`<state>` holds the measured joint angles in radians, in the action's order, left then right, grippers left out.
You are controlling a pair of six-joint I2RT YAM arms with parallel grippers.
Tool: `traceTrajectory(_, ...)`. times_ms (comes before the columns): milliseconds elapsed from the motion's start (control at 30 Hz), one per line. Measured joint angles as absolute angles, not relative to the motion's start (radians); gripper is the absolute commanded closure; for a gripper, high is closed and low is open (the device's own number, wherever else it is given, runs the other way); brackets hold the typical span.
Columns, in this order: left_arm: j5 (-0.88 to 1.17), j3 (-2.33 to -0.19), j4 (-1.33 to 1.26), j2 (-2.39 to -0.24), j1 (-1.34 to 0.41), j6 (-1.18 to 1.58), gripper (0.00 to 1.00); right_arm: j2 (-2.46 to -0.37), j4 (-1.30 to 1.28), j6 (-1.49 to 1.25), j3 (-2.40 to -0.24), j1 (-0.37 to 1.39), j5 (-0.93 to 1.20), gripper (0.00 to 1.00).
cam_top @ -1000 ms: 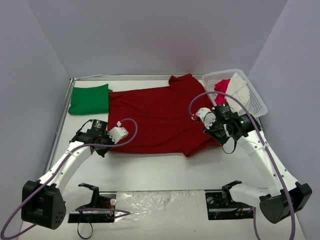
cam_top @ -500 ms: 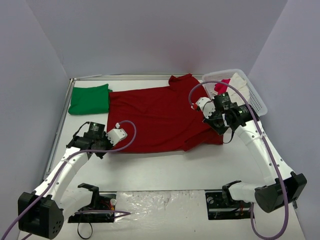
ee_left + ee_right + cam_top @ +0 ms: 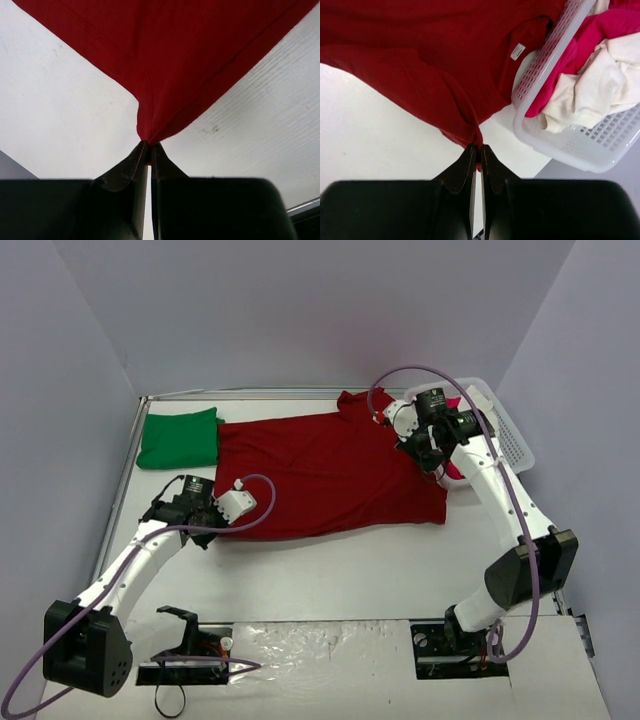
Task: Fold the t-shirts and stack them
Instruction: Fold the flattened tshirt in 1/3 of the way
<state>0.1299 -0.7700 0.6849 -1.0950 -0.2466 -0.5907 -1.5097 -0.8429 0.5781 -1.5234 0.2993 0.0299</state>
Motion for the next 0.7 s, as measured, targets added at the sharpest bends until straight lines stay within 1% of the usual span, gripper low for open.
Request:
traceTrajectory(167,0.125,-0.81,0.664,-1.163,-0.245,-0.589,0.98,-1.633,-0.831,0.596,-1.633,0.28,0.033,1.0)
traceTrajectory(700,0.106,-1.045,0.624,-1.511,-0.199,-0.589,0.98,-2.022,-0.817,0.673,-1.974,0.213,0.056,1.0)
